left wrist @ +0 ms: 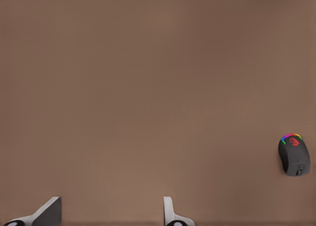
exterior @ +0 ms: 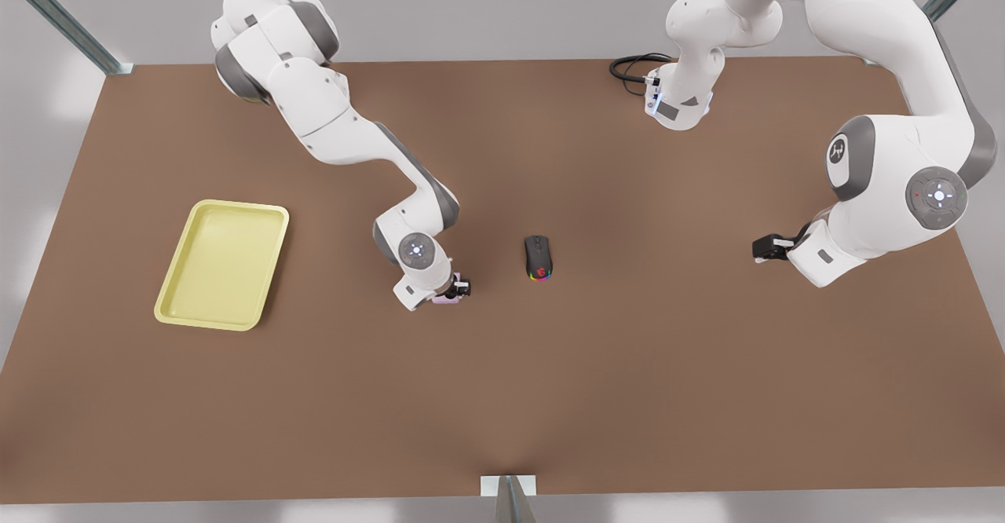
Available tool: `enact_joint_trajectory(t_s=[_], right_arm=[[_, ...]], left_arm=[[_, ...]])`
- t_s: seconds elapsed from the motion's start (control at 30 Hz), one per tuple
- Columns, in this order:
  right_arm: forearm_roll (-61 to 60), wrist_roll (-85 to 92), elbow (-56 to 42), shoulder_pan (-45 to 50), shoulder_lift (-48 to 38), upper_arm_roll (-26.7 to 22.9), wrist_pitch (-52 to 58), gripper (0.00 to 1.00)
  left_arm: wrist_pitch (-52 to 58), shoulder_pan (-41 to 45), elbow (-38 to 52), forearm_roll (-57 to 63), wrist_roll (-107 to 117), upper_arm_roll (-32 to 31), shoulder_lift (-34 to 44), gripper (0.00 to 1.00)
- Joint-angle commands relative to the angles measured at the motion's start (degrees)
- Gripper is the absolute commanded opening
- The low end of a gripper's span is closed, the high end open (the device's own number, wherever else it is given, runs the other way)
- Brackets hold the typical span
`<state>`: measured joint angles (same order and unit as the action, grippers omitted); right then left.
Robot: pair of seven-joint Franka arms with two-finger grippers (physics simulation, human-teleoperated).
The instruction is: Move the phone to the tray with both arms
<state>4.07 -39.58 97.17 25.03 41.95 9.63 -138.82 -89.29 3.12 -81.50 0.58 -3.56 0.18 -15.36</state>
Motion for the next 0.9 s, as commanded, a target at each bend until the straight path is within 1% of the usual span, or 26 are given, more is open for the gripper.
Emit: enact_joint_trajectory(t_s=[0.0,0.13,0.23,0.3,0.4,0.43,0.47,0.5,0.53,0.6,0.63,0.77,0.8,0.83,0.87], right_arm=[[0.15,4.06,1.35,-1.21,-1.69,-0.14,0.66,0.79],[0.15,12.42,7.77,-6.66,-7.23,-0.58,0.31,0.79],[0.15,21.55,17.00,-11.84,-14.87,-1.54,-0.22,0.79],[0.15,30.43,23.50,-17.90,-20.50,-1.54,-0.22,0.79],[0.06,48.36,28.60,-29.77,-25.16,-1.81,0.48,0.79],[-0.02,55.30,29.75,-32.41,-26.04,-3.73,0.48,0.79],[-0.02,58.47,30.54,-32.59,-27.44,-5.85,0.66,0.79],[-0.02,64.27,30.45,-33.03,-27.71,-9.53,1.27,0.79],[-0.11,69.19,30.54,-36.01,-27.88,-10.60,2.06,0.79],[-0.20,78.33,30.45,-42.43,-27.45,-10.60,2.06,0.79],[-0.20,80.27,30.45,-43.66,-27.27,-10.60,2.06,0.79],[-0.38,81.41,32.91,-44.45,-27.27,-10.60,1.71,0.79],[-0.38,81.41,32.74,-44.45,-27.18,-10.60,1.71,0.80],[-0.99,81.33,32.74,-44.45,-27.09,-10.60,1.54,1.00],[-0.99,81.33,32.74,-44.45,-27.18,-10.60,1.54,1.00]], left_arm=[[0.08,0.04,0.03,-0.14,-0.04,0.00,0.07,1.00],[-0.01,0.04,0.03,-0.23,-0.04,0.00,0.07,1.00],[0.08,0.13,0.03,-0.23,-0.04,-0.09,0.07,1.00],[0.08,0.13,0.03,-0.23,0.05,-0.09,0.07,1.00],[0.08,0.13,0.03,-0.23,0.05,-0.09,-0.02,1.00],[0.08,0.13,-0.06,-0.23,0.05,-0.09,-0.02,1.00],[0.08,0.04,0.03,-0.23,0.05,-0.09,-0.02,1.00],[0.08,0.13,-0.06,-0.23,0.05,-0.09,-0.02,1.00],[0.08,0.04,-0.06,-0.32,0.05,-0.09,-0.11,1.00],[0.08,0.13,-0.06,-0.67,0.05,-0.09,-0.11,1.00],[0.08,0.13,-0.06,-0.67,0.05,-0.09,-0.11,1.00],[0.17,0.13,-0.06,-0.41,0.48,0.00,-0.02,1.00],[0.52,0.13,0.03,-0.41,0.92,0.00,0.42,1.00],[0.70,0.13,0.11,-0.32,2.50,0.61,1.47,1.00],[0.70,0.13,0.11,-0.23,2.59,0.70,1.65,1.00]])
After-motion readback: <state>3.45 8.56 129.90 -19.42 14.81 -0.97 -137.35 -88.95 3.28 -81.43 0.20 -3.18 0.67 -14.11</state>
